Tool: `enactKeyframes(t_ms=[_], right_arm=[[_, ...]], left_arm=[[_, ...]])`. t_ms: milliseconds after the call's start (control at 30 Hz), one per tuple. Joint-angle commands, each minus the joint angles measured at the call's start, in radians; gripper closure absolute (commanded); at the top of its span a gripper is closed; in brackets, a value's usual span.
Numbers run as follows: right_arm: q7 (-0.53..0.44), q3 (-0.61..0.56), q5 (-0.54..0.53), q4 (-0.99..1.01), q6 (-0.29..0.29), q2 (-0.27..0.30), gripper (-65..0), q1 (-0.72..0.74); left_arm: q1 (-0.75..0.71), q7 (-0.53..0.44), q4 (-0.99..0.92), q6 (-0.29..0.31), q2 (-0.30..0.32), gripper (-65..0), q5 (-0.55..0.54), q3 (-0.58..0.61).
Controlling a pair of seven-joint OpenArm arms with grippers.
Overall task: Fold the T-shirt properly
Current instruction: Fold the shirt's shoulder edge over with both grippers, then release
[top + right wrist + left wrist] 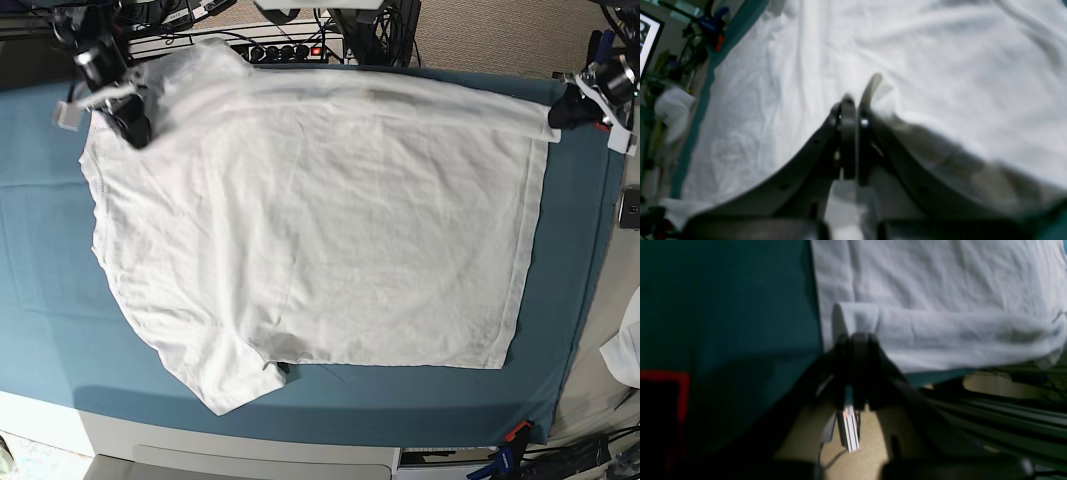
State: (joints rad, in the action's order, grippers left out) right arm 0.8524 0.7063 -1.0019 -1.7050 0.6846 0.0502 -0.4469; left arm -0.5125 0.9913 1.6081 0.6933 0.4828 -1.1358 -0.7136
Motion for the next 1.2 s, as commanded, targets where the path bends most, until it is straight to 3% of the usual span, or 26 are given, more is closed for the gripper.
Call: enactKeyframes(t_ms=[0,400,500,800,1167], right_arm=[[-0.046,-0.008,-0.003,-0.015,0.014,0.014,0.0,0.017],[-0.105,-0.024,0.118,-0.015,0.014,0.015,0.0,0.118],[-0.12,-0.024,0.14,-0.015,0.014,0.017,0.0,0.145],[-0.122,-0.028,0.203,-0.015,0.014,0.019,0.0,0.221],[-0.181,-0.213,0.348,-0.014,0.014,0.085,0.0,0.235]], left_arm=[[0.006,-0.024,0.013,0.005,0.023,0.0,-0.007,-0.011],[0.048,-0.073,0.013,-0.026,0.033,0.0,0.083,-0.011],[0.066,-0.076,0.013,-0.062,0.033,0.0,0.093,-0.009],[0.084,-0.085,0.013,-0.062,0.033,0.0,0.106,-0.006],[0.179,-0.129,0.013,-0.077,0.038,0.0,0.219,0.162]])
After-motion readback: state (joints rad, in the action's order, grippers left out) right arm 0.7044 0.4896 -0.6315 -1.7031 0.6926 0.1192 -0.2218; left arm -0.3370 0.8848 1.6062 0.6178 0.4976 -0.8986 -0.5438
